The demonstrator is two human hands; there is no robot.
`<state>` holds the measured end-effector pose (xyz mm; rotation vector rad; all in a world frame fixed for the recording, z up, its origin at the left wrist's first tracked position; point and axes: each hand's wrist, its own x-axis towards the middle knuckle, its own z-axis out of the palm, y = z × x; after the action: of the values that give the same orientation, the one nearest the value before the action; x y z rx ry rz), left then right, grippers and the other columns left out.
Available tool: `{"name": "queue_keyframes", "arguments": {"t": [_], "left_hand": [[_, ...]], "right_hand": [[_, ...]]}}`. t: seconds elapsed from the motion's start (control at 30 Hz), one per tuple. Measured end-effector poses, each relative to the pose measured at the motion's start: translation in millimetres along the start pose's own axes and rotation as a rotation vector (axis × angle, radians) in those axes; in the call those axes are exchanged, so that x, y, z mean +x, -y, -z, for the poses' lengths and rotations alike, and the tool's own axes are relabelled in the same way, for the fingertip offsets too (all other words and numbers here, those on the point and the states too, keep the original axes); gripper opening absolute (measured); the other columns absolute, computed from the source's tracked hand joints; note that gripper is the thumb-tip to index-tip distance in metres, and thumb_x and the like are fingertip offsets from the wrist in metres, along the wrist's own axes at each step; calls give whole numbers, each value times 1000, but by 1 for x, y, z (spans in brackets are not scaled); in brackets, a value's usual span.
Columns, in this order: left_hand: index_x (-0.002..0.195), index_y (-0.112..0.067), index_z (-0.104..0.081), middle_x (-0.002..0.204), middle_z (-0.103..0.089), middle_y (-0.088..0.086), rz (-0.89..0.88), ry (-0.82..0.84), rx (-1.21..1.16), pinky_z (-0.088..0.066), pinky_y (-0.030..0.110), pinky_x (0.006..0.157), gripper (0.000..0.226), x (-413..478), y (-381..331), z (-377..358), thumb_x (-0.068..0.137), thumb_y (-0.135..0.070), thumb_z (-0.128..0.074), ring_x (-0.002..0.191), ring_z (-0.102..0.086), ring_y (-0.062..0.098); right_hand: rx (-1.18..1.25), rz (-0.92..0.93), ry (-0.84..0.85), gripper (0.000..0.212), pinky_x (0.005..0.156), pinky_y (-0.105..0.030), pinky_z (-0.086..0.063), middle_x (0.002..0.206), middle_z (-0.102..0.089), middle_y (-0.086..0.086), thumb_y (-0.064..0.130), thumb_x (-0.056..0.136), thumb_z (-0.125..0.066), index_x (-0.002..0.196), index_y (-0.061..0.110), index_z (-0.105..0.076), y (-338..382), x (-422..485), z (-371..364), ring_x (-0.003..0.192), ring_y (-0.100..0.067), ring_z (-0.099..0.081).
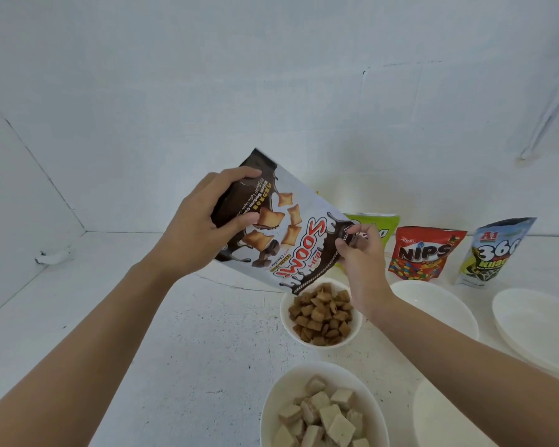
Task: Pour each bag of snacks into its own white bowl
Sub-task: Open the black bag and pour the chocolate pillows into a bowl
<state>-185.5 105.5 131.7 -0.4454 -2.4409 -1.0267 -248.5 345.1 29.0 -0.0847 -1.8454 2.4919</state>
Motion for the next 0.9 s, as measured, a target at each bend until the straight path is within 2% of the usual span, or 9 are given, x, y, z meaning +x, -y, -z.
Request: {"name": "queue_keyframes", "arguments": {"t": [0.1, 0.17, 0.3, 0.43, 0.53, 0.63, 0.7, 0.83, 0.9], "left_hand": [[140, -39, -47, 131, -52, -9, -4, 0, -35, -63, 39, 85, 52, 0, -2, -2, 94, -28, -69, 123, -55, 13], [140, -40, -46, 132, -51, -8, 19, 31, -51, -63, 38, 84, 52, -3, 1, -7, 94, -28, -69, 123, -55, 12], [140, -45, -43, 132, -49, -5, 54, 146, -39, -60, 36, 88, 56, -12, 8, -17, 94, -28, -70, 119, -54, 8], [142, -51, -41, 131, -51, -6, 77, 203, -36, -60, 37, 88, 59, -13, 6, -21, 95, -26, -69, 117, -56, 8], [143, -45, -43, 132, -54, -5, 28, 127, -22, -61, 39, 85, 60, -4, -5, -15, 93, -26, -71, 115, -61, 12], [138, -43, -44, 126, -55, -7, 29, 35, -70, -63, 32, 77, 62, 11, -19, -4, 88, -29, -77, 106, -67, 12], [130, -36, -49, 122, -58, -9, 23, -12, -65, -62, 29, 74, 53, 17, -26, 1, 87, -31, -79, 104, -68, 13], [116, -21, -67, 118, -62, -7, -69, -73, 77, -58, 20, 79, 33, 21, -28, 2, 87, -35, -77, 105, -61, 5], [110, -20, -75, 120, -62, -8, -41, -53, 49, -58, 20, 78, 27, 20, -25, -3, 87, -34, -78, 105, -62, 3]], "right_hand": [[18, 72, -9, 30, 97, -55, -54, 109, -67, -19, -12, 95, -51, 94, 17, -47, 2, 0, 0, 106, -28, -68], [-15, 77, -21, 34, 96, -57, -54, 113, -64, -24, -12, 96, -50, 92, 22, -48, -2, -1, 2, 103, -30, -67], [-156, -37, -37, 49, 92, -63, -53, 115, -62, -20, -6, 94, -52, 75, 39, -52, -23, -3, 7, 108, -38, -64], [-200, -155, -38, 32, 95, -58, -53, 117, -63, -14, -2, 94, -54, 84, 29, -52, -32, -5, 13, 107, -32, -65], [-109, -129, -42, 28, 97, -57, -53, 111, -65, -16, -7, 96, -50, 89, 20, -49, -24, -5, 9, 108, -34, -66], [-14, -31, -27, 29, 96, -53, -54, 105, -65, -15, -10, 97, -49, 89, 18, -47, -10, -2, 5, 100, -29, -66], [21, 23, -28, 30, 94, -50, -53, 102, -64, -15, -11, 96, -50, 89, 18, -47, -2, -1, 3, 96, -25, -65], [58, 59, -40, 30, 82, -37, -56, 99, -65, -9, -13, 96, -49, 88, 16, -46, 0, -1, 2, 93, -20, -66], [25, 58, -52, 29, 84, -40, -56, 101, -64, -11, -12, 95, -49, 88, 16, -46, -5, -2, 2, 96, -23, -65]]}}
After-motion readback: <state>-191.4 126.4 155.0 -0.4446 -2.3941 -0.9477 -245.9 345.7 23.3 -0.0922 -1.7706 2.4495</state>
